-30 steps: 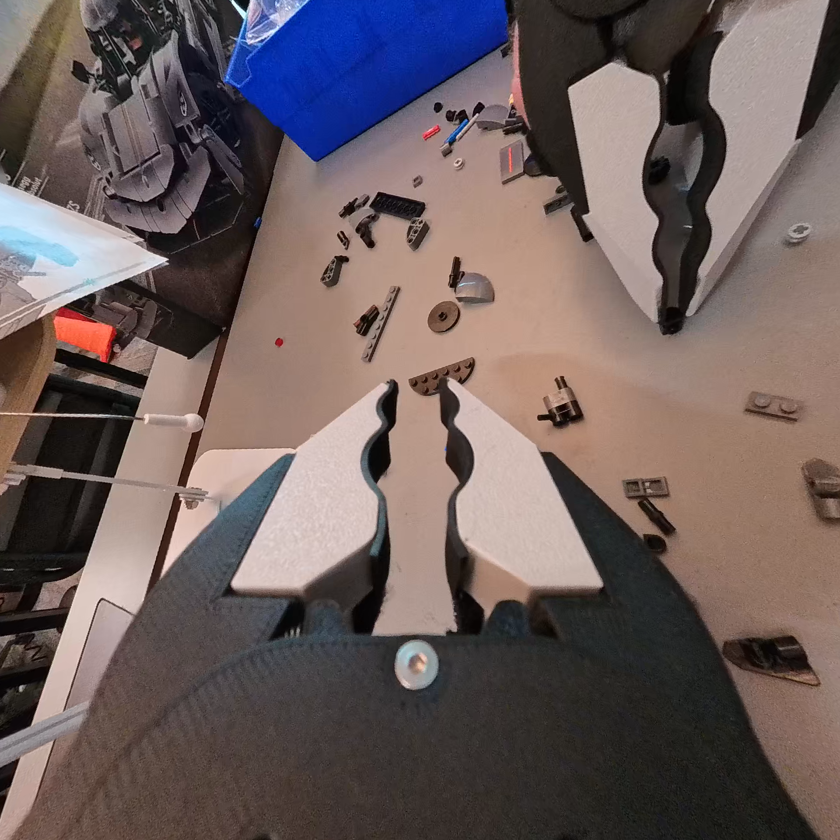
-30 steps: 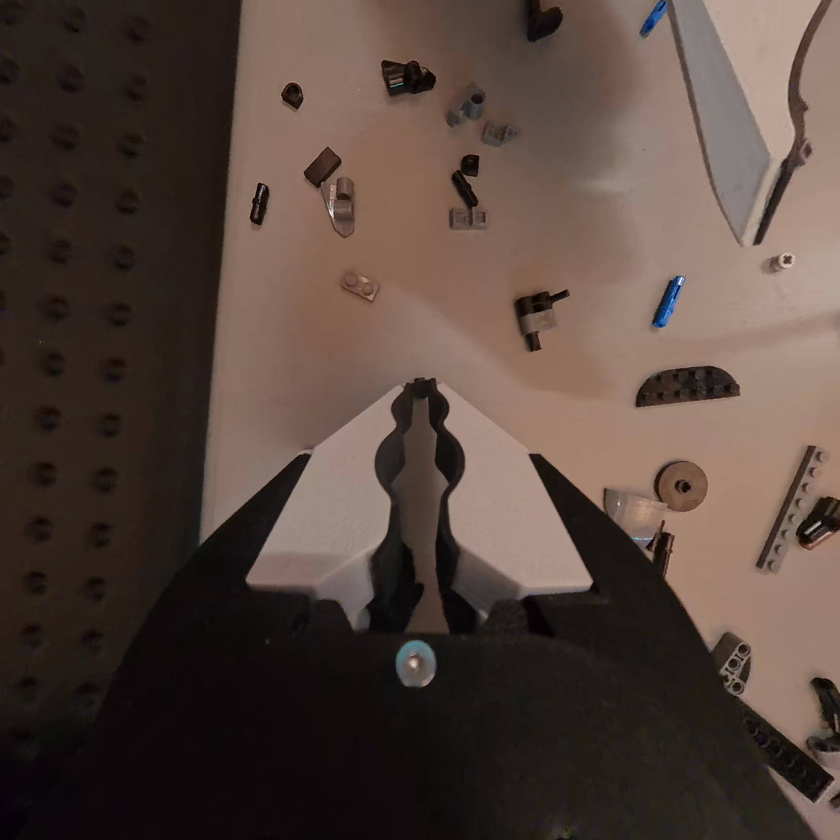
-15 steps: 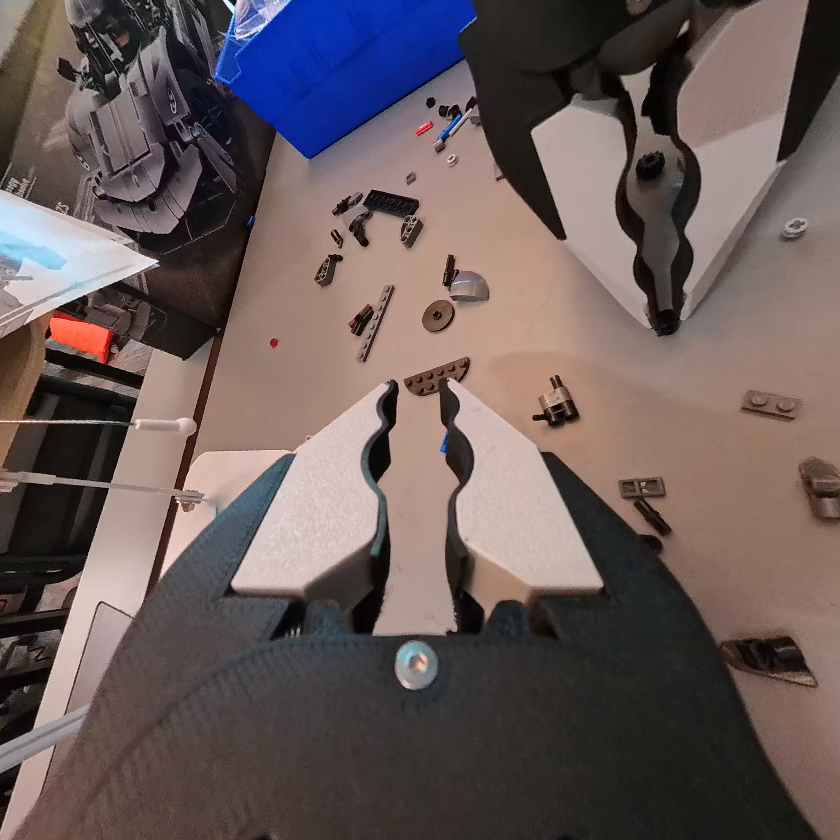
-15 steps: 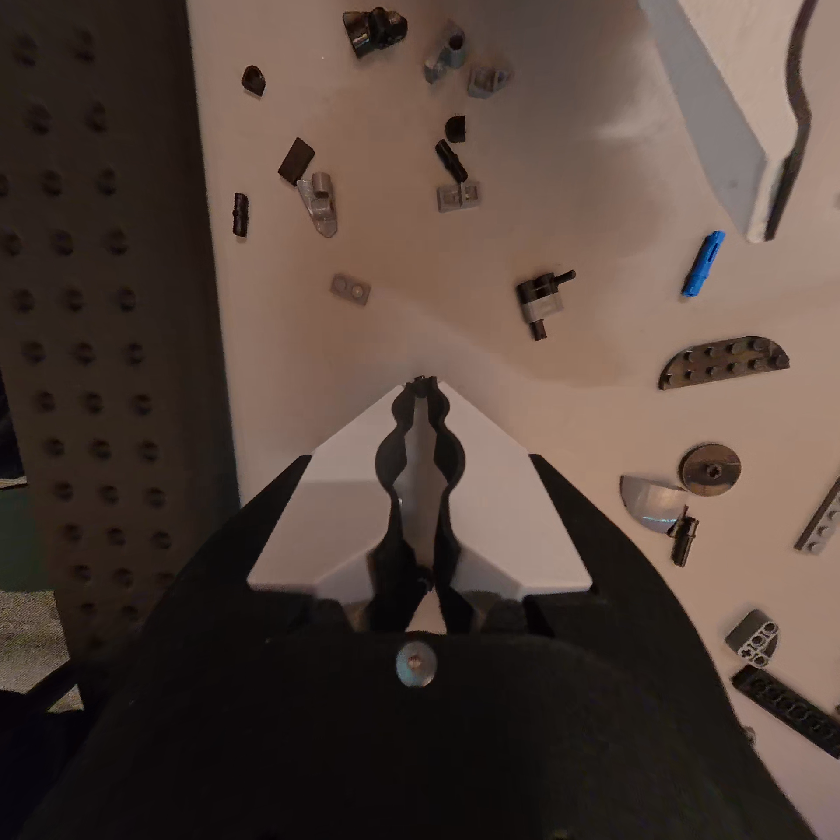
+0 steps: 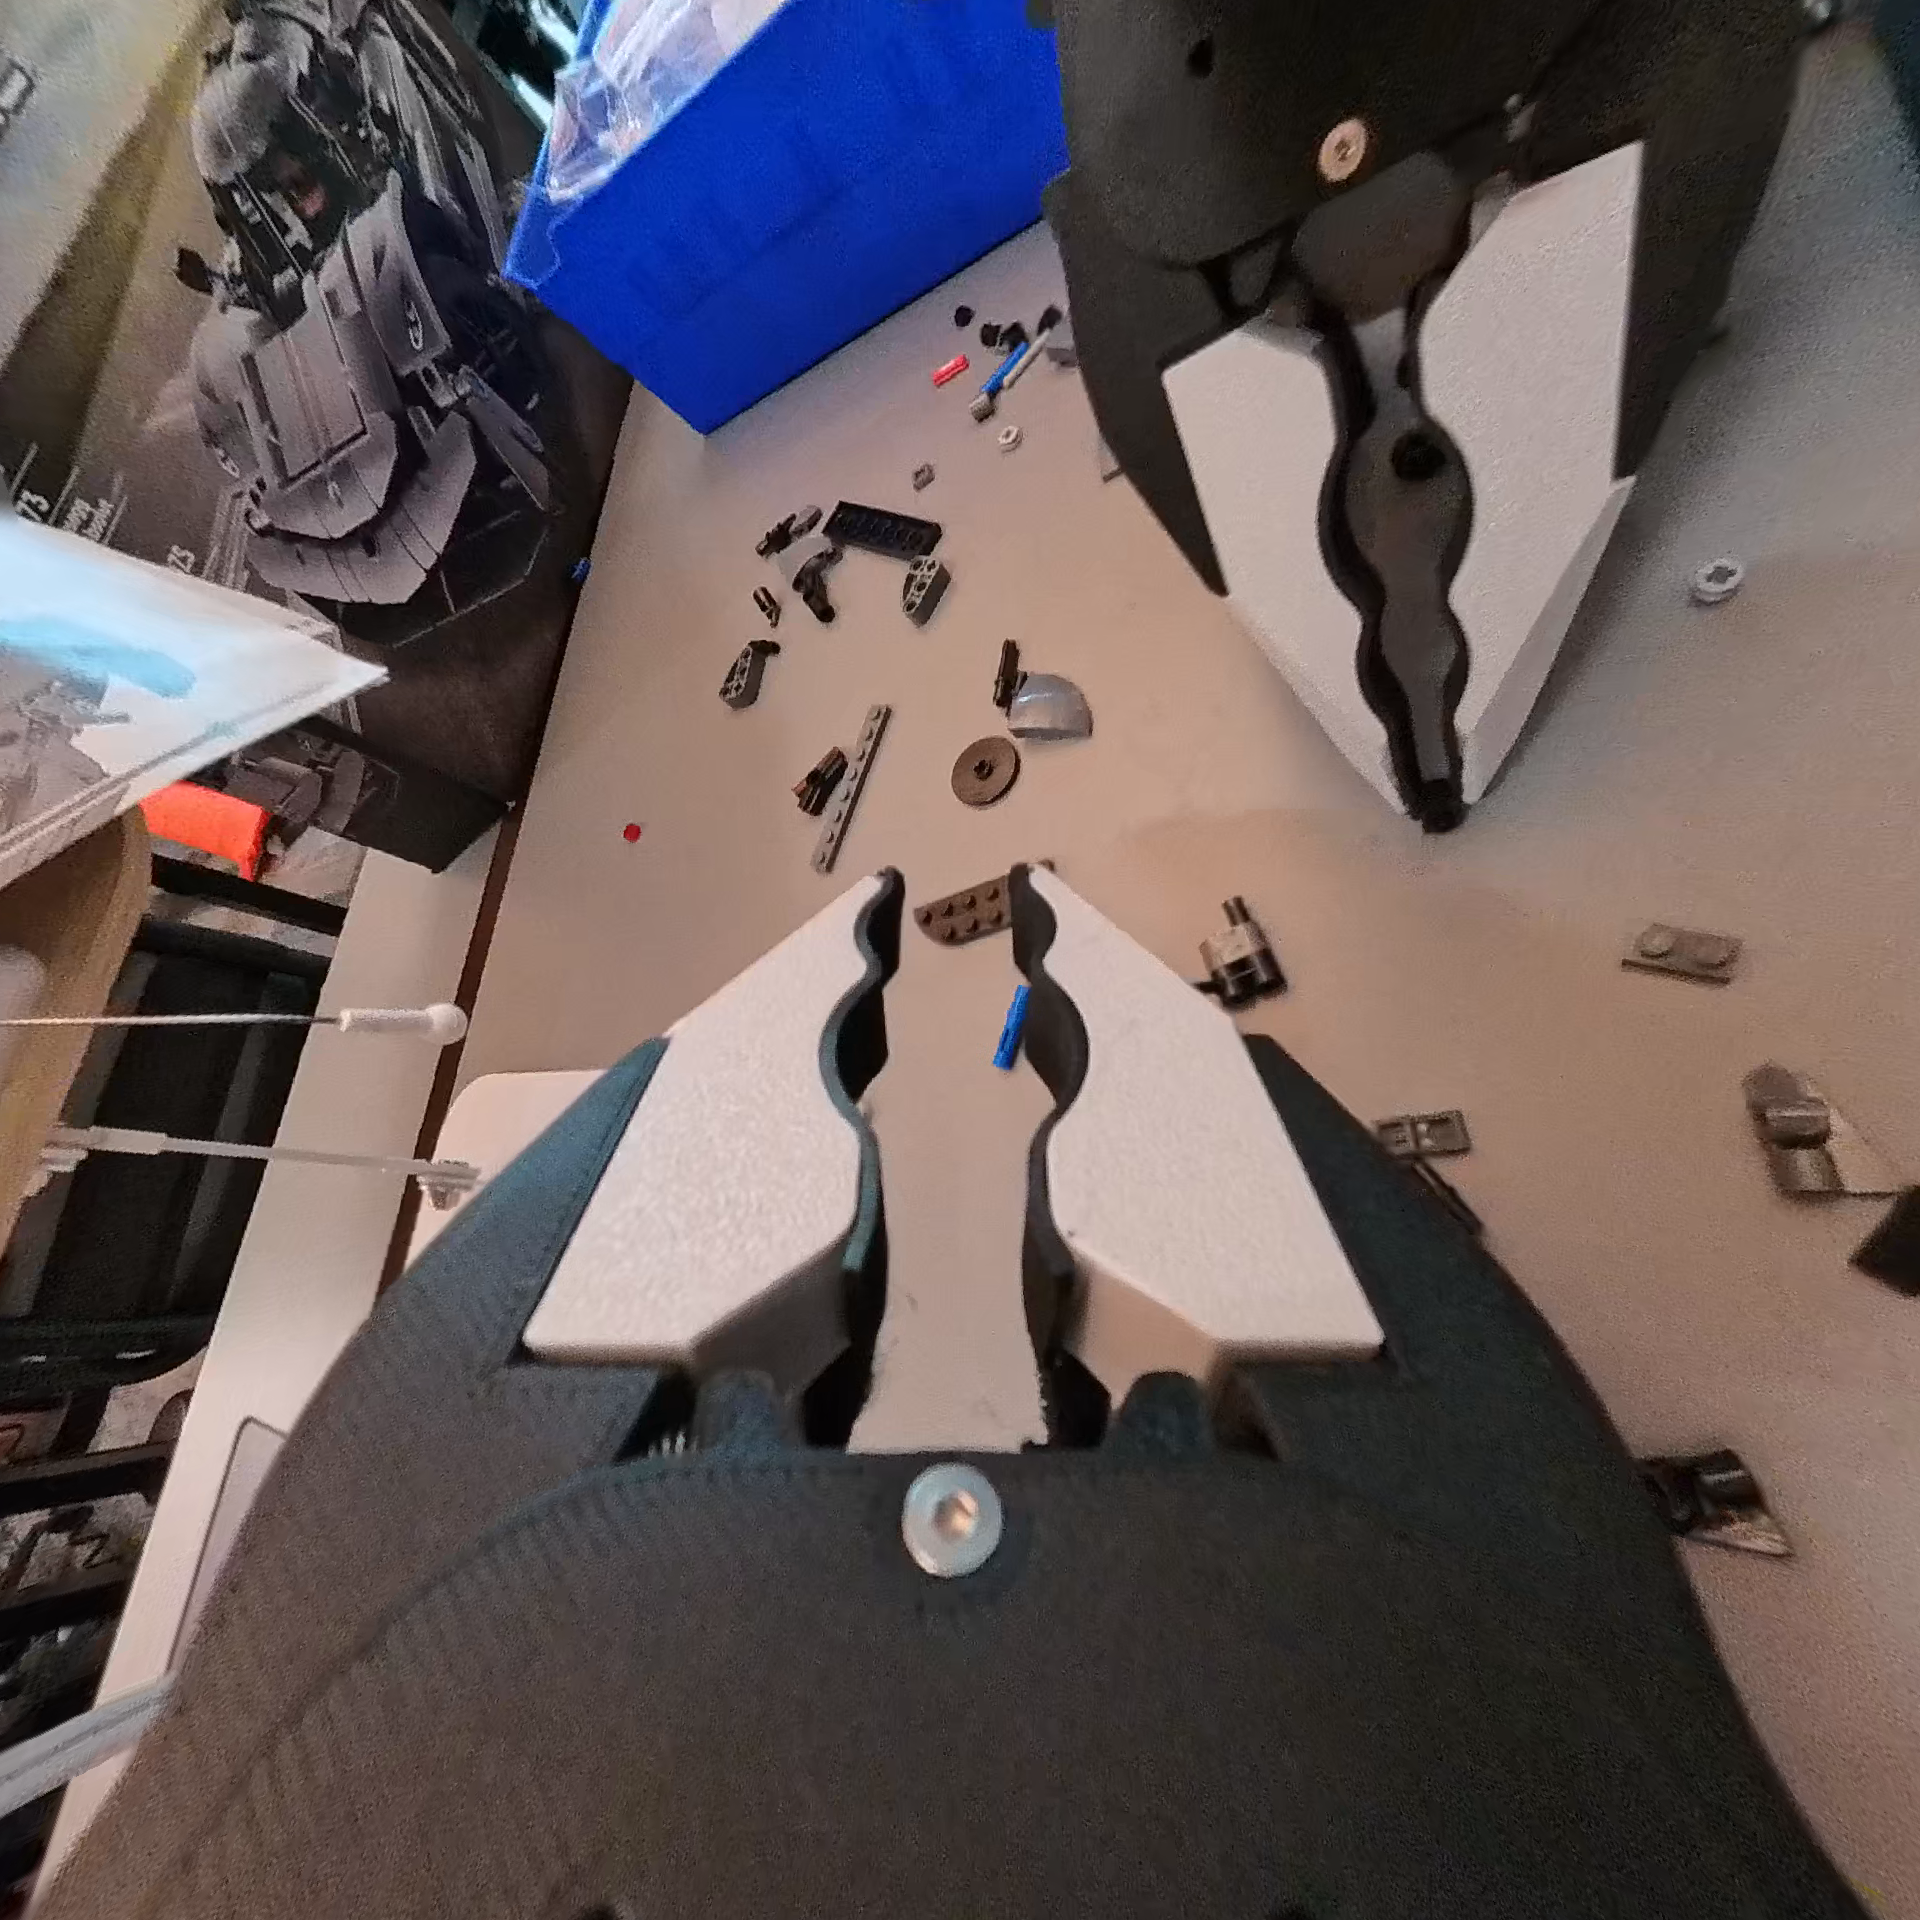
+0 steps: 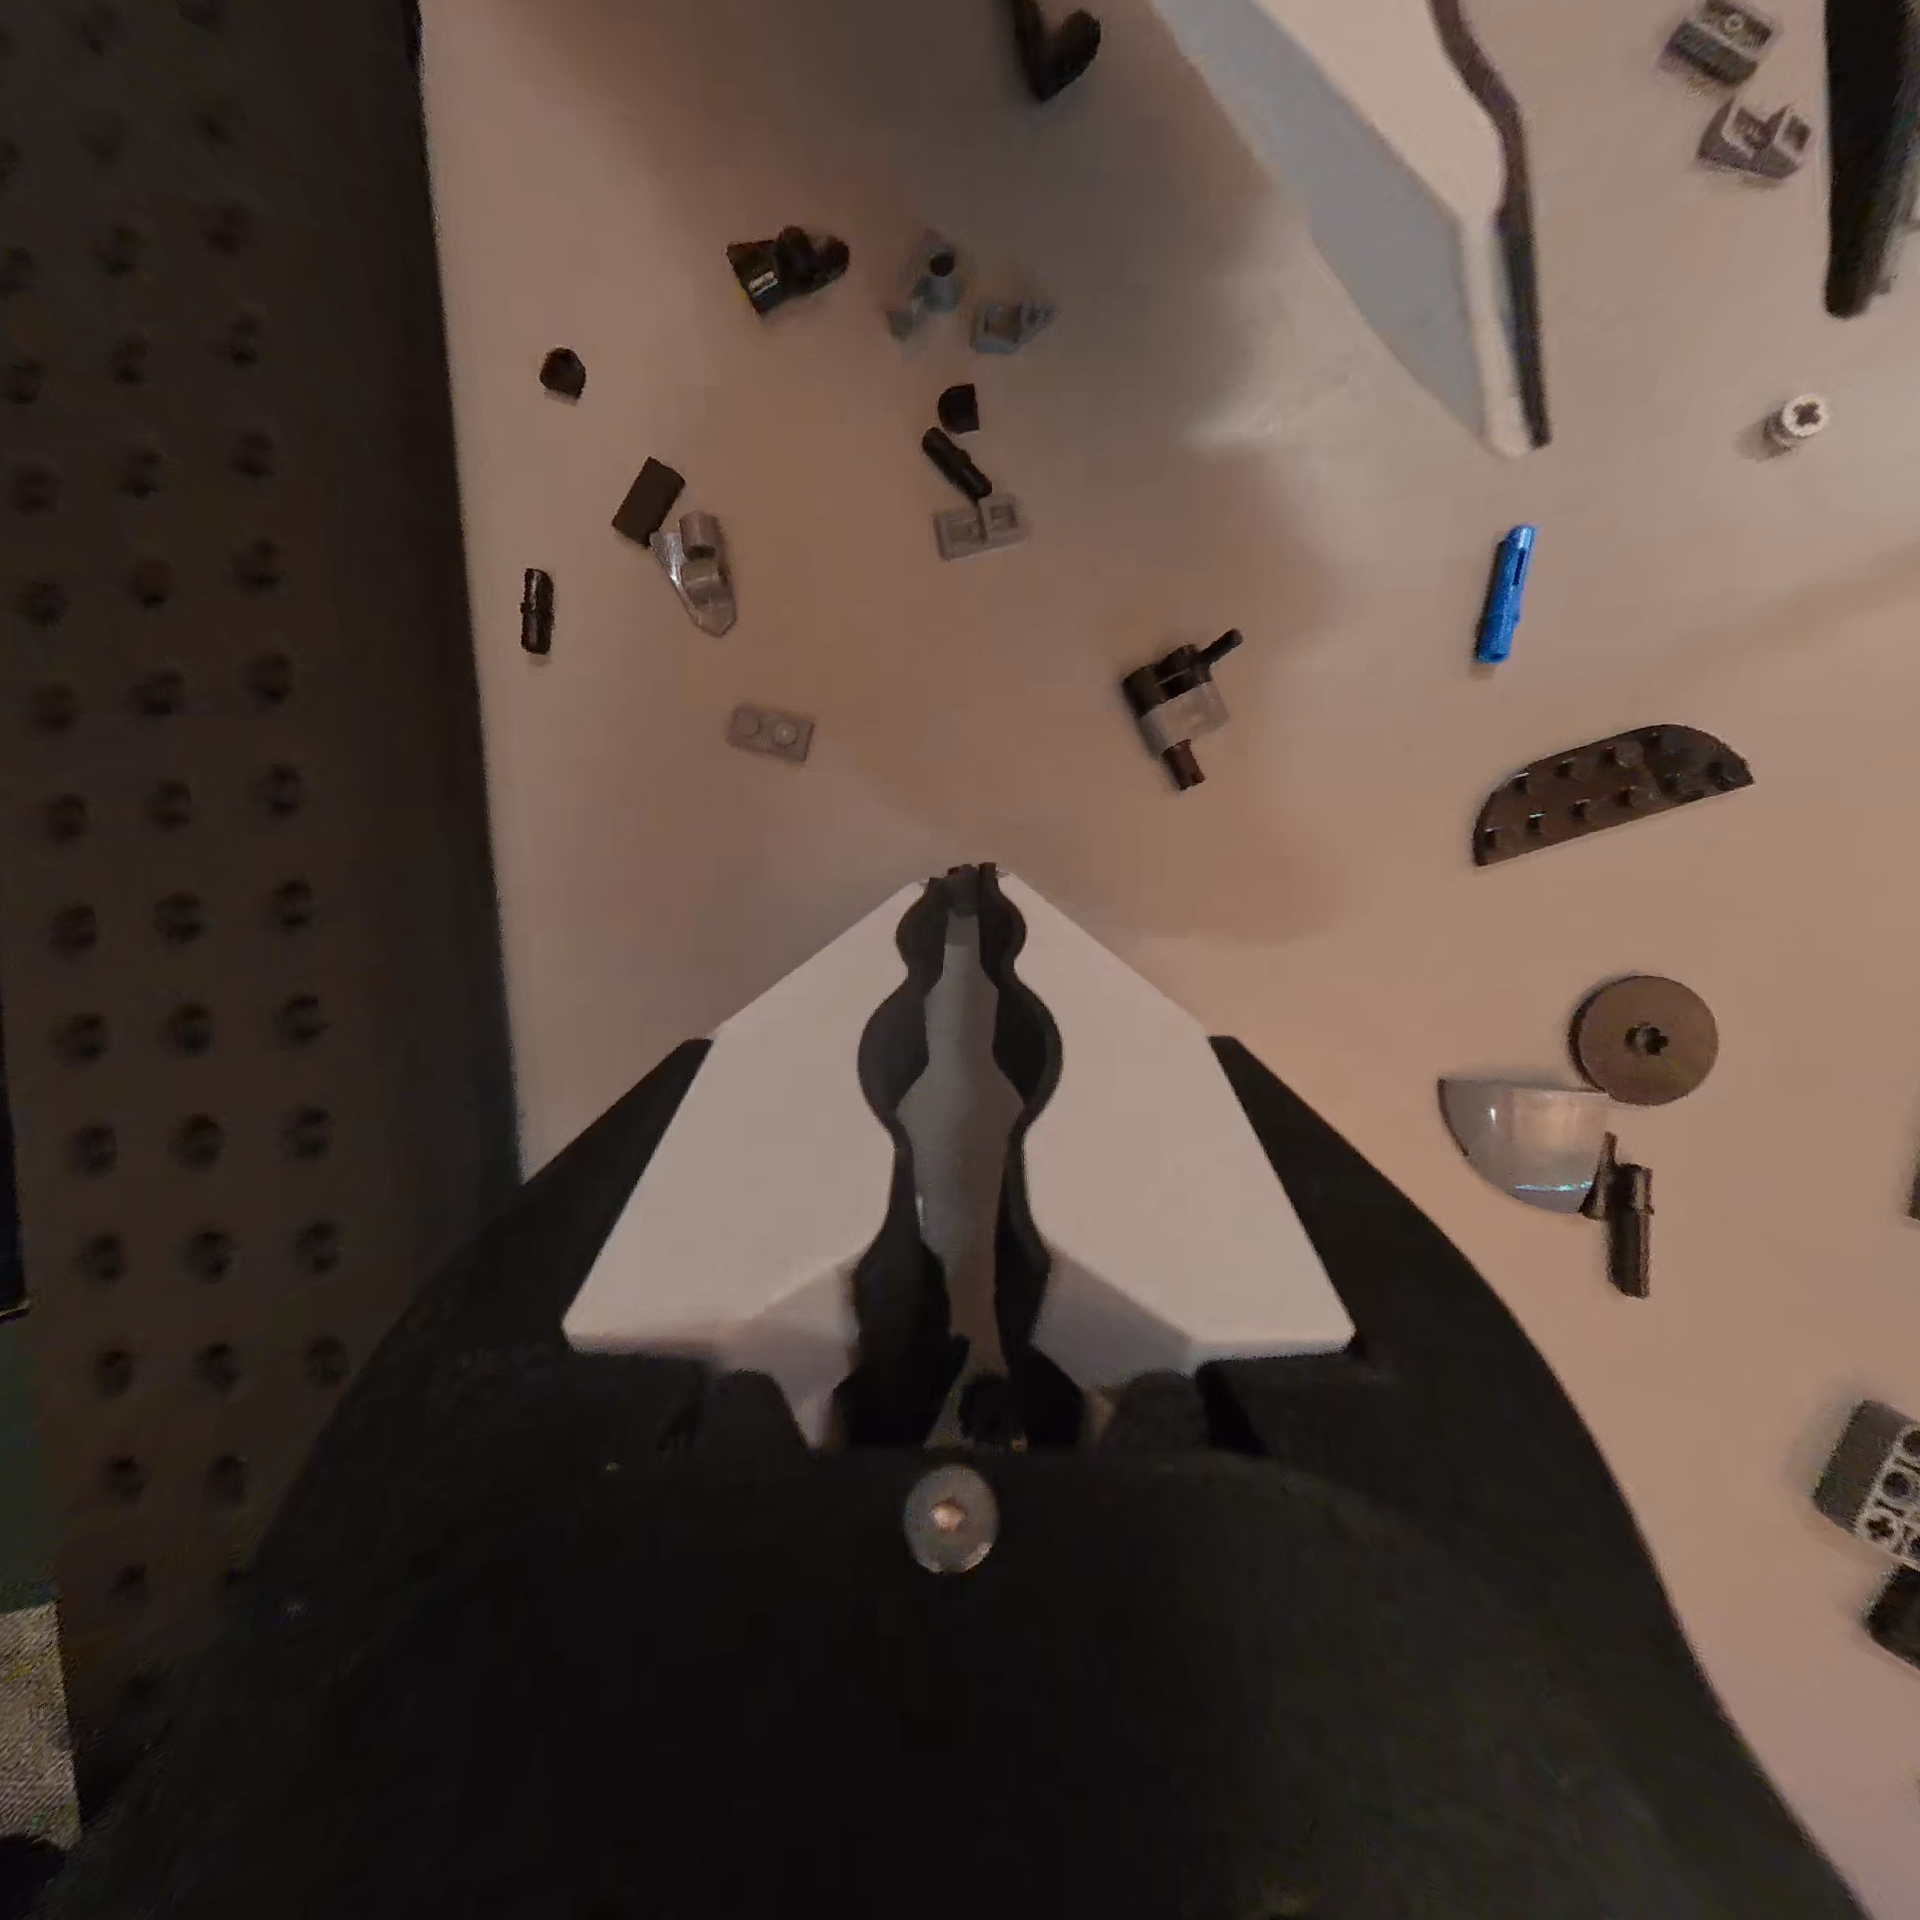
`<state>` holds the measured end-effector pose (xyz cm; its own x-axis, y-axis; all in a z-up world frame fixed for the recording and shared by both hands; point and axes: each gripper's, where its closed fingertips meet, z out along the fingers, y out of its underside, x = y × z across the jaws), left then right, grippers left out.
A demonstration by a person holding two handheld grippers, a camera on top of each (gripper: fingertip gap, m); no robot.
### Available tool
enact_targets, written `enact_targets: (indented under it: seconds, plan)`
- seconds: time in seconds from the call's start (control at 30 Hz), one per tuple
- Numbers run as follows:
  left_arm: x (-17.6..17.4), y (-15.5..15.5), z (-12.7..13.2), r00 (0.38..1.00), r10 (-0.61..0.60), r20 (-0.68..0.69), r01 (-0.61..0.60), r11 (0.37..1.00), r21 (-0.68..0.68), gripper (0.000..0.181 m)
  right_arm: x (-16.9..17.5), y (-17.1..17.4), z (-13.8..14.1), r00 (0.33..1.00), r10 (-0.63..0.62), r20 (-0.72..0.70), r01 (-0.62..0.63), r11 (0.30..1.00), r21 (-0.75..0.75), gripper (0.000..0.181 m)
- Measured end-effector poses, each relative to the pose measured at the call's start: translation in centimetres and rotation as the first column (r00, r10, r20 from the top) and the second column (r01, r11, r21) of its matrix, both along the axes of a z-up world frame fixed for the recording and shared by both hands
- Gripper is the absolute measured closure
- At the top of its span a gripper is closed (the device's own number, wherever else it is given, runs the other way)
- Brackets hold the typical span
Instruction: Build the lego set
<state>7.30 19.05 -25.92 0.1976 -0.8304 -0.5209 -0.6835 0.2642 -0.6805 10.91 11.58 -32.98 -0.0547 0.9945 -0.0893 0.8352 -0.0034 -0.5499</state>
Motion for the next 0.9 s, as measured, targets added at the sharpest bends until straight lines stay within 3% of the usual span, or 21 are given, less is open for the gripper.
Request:
enact_targets:
  seconds: [0.2,0.47,0.57,0.7,0.9]
  plan:
    - [1.1,-1.6,0.8,0.996,-0.091,0.007,0.09,0.993,0.079,0.148,-0.9,1.5,3.0,0.98,-0.089,-0.18,0.074,0.993,-0.091,0.178]
    - [3.3,-5.0,1.8,0.975,-0.22,-0.044,0.224,0.937,0.267,0.138,-1.0,2.5,8.9,0.871,-0.203,-0.448,0.05,0.942,-0.331,0.178]
    - [3.6,-5.3,2.0,0.975,-0.212,-0.07,0.223,0.926,0.306,0.144,-1.1,1.9,9.6,0.857,-0.203,-0.475,0.007,0.924,-0.382,0.178]
    - [3.9,-5.7,2.6,0.973,-0.218,-0.074,0.229,0.904,0.36,0.169,-1.3,1.5,9.8,0.852,-0.215,-0.478,-0.021,0.897,-0.442,0.178]
    - [4.0,-5.8,2.6,0.971,-0.233,-0.06,0.239,0.9,0.364,0.17,-1.3,1.5,10.1,0.84,-0.246,-0.484,-0.048,0.854,-0.517,0.178]
